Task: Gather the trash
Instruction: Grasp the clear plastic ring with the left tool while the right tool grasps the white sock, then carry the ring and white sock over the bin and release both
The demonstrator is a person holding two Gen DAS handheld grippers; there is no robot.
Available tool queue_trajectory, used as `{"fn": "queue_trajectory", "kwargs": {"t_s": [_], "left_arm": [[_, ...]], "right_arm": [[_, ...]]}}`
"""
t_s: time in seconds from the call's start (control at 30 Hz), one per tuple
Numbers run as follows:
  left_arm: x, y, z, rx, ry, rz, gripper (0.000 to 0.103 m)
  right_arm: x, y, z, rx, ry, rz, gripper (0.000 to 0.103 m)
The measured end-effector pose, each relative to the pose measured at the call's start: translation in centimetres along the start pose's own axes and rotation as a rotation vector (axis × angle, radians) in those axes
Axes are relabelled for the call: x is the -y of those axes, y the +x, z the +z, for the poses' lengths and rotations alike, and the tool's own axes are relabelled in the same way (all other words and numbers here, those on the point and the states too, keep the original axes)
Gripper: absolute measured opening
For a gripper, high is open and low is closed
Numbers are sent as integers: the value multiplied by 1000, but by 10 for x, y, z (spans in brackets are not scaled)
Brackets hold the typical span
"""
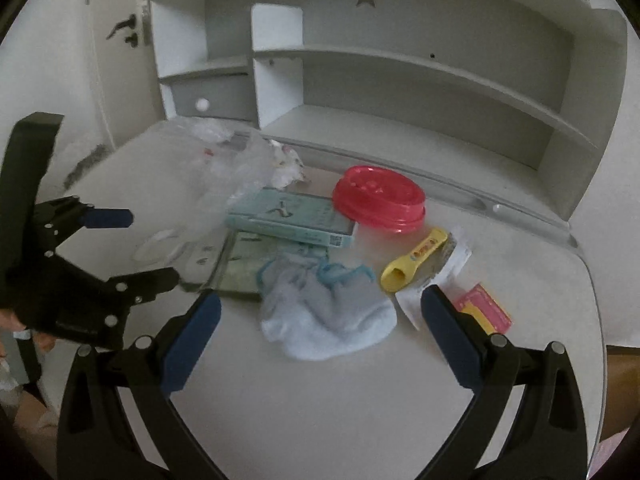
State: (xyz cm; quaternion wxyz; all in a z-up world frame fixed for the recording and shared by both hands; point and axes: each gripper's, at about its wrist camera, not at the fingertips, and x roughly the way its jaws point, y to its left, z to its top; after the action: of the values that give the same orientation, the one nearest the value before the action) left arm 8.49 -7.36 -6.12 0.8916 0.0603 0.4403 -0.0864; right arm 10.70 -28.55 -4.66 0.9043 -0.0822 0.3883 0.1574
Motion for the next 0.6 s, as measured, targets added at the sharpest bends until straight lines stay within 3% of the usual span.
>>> {"fn": "queue_trajectory", "kwargs": {"t_s": [0.07, 0.13, 0.23, 0.3, 0.4, 0.6], "left_arm": [[-1, 8, 2, -25, -3, -15, 96], [-1, 11, 4, -15, 4, -13, 87], [0, 7, 5, 8, 23, -25, 65], [2, 3, 4, 23, 32, -25, 36], [0, 0, 2, 29, 17, -46, 34], [-13, -7, -2, 46, -62, -156, 34]], "right_arm": [[2, 9, 2, -16, 15, -22, 97], [7, 13, 2, -38, 34, -19, 89], [12, 16, 1, -49, 55, 17, 60], [12, 20, 0, -74, 66, 50, 48], [8, 16, -1, -68, 68, 65, 34], [3, -4, -3, 13, 69, 11, 29]]}}
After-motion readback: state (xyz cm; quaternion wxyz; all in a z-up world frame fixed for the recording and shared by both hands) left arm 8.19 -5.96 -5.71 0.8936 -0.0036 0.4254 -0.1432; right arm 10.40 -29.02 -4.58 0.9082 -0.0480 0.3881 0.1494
